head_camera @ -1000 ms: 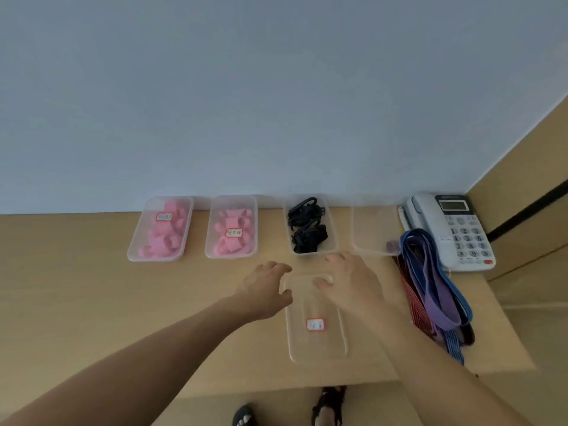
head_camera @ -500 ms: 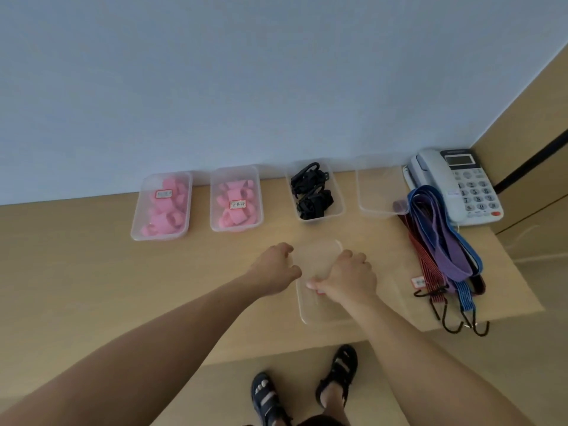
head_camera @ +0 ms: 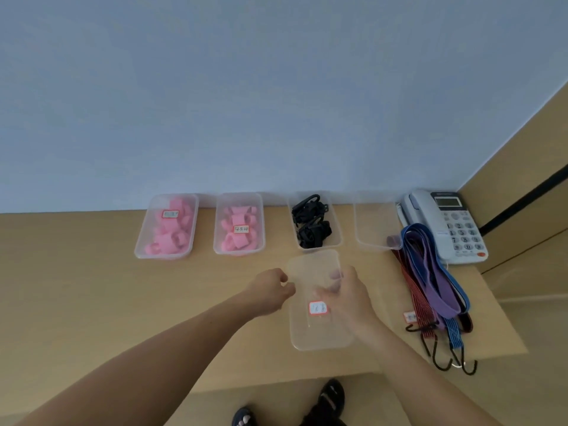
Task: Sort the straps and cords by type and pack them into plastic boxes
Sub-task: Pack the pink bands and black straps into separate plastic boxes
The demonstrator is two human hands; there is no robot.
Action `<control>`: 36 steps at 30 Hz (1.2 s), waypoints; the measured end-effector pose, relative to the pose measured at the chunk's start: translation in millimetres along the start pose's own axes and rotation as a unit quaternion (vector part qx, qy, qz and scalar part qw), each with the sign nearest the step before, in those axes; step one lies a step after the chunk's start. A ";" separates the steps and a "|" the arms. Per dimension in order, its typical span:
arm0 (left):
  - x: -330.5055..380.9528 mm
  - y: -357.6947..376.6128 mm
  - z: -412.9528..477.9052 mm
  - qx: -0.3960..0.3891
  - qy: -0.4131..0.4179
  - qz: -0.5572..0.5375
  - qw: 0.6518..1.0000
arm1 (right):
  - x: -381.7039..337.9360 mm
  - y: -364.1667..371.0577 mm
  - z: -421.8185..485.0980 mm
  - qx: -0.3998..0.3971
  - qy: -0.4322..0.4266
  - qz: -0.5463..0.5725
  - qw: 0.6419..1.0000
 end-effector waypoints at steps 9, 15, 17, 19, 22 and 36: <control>78.0 -56.1 44.4 0.124 0.056 -0.019 0.990 | -74.9 -45.3 78.6 0.041 -0.058 0.030 0.997; 88.2 -72.3 97.1 0.165 0.011 0.075 0.983 | -95.9 -27.1 147.6 0.009 -0.088 -0.010 0.996; 84.8 -71.7 109.7 0.180 -0.014 0.090 0.979 | -94.1 -15.2 165.0 -0.011 -0.091 -0.024 0.995; 79.2 -66.7 119.0 0.180 -0.036 0.098 0.978 | -89.2 -3.8 178.0 -0.030 -0.088 -0.027 0.995; 71.5 -58.4 126.7 0.172 -0.055 0.088 0.980 | -82.8 8.3 187.9 -0.053 -0.084 -0.020 0.995; 62.9 -45.6 139.9 0.155 -0.094 -0.057 0.982 | -77.9 -9.2 199.1 0.008 -0.099 -0.183 0.978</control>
Point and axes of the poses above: each hand's wrist, its own z-axis towards the middle knuckle, its own y-axis out of the palm, x = y × z, the point moved 9 cm from there along z, towards the middle knuckle, and after that the axes turned 8 degrees about x, right-handed, at the moved point
